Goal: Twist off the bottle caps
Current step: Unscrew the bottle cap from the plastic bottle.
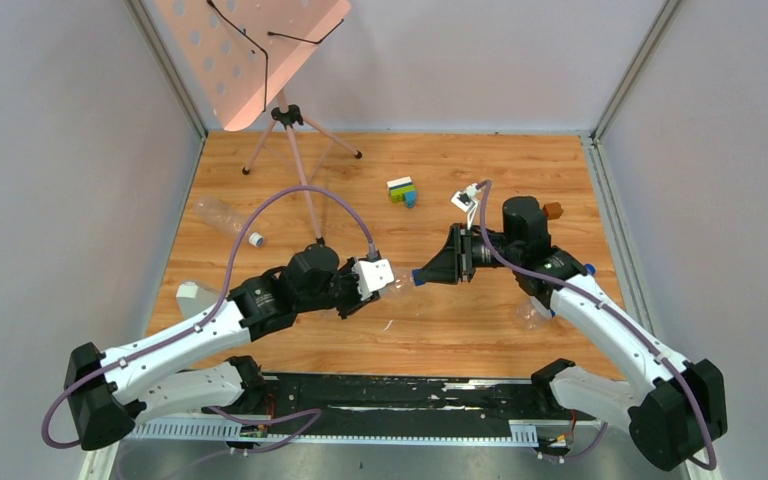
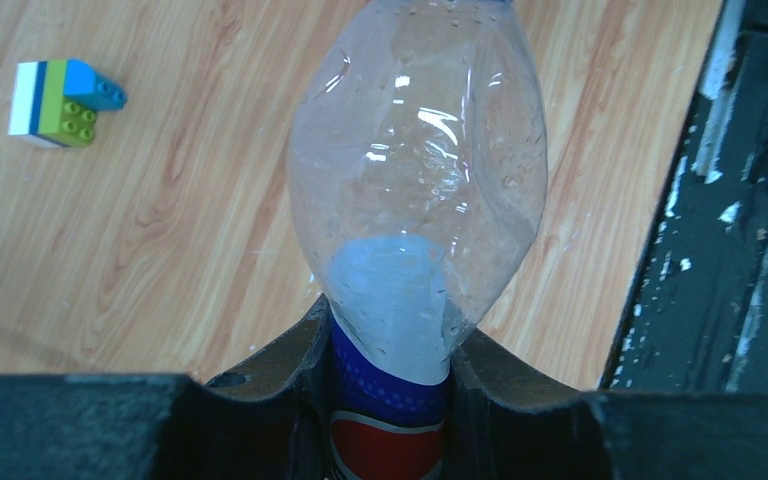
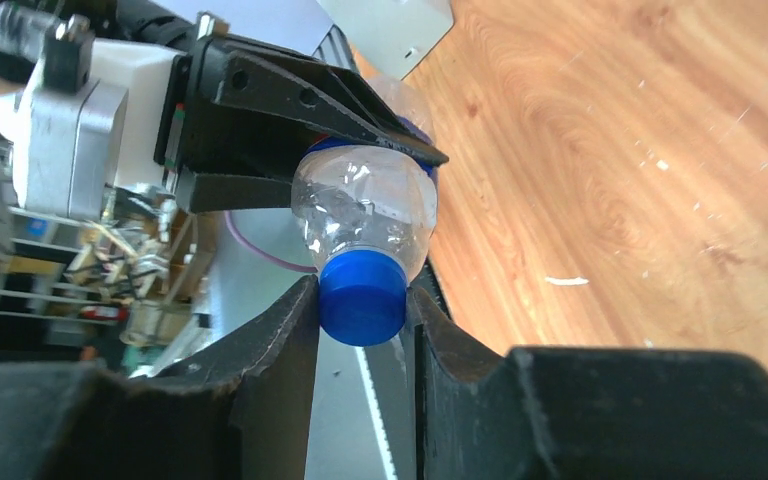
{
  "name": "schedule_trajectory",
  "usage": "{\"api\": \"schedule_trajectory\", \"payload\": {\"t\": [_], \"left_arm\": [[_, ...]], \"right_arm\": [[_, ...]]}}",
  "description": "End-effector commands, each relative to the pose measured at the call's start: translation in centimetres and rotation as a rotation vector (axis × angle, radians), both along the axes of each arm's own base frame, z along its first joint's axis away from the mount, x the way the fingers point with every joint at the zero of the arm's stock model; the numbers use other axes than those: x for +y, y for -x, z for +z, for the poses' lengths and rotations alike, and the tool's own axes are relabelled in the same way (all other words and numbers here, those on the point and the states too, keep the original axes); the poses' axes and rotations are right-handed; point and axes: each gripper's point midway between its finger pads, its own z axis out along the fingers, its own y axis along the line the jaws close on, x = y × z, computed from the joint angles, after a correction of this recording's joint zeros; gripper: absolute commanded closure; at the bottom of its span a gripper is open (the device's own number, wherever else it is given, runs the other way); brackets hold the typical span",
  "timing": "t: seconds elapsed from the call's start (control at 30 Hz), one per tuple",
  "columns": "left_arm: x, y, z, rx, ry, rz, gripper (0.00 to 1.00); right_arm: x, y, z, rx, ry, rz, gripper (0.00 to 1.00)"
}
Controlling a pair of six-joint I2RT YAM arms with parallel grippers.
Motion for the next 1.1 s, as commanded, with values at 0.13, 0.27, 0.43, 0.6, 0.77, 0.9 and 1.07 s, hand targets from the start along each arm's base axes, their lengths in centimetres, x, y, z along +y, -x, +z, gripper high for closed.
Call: {"api": "schedule_trajectory", "payload": {"t": [0.13, 0.27, 0.43, 0.6, 0.77, 0.9, 1.07], "left_arm": [[-1.8, 0.9, 2.5, 0.268, 0.237, -0.083, 1.0], [-1.7, 1.8, 3.7, 0.33, 0.291, -0.161, 1.0], [-2.2, 3.7, 5.1, 0.439, 0.361, -0.297, 1.0], [-2.4, 4.8, 5.4, 0.506, 0.369, -0.36, 1.0], [-2.5, 5.8, 5.8, 0.547, 0.378, -0.426, 1.0], [-2.5, 5.6, 5.2, 0.559, 0.365, -0.412, 1.0], [-2.2, 3.1, 3.5, 0.501, 0.317, -0.252, 0.99]], "right_arm": [[0.1, 2.5, 3.7, -0.522, -0.09, 0.14, 1.0], [0.0, 3.2, 3.5, -0.627, -0.09, 0.198, 1.0], [-0.2, 4.0, 3.2, -0.805, -0.11, 0.298, 1.0], [-0.6, 4.4, 3.1, -1.012, -0.114, 0.355, 1.0], [-1.0, 3.8, 2.9, -1.202, -0.071, 0.334, 1.0], [-1.5, 2.6, 3.4, -1.252, -0.024, 0.236, 0.98], [-2.1, 1.1, 6.5, -1.124, -0.065, -0.017, 0.24]]}}
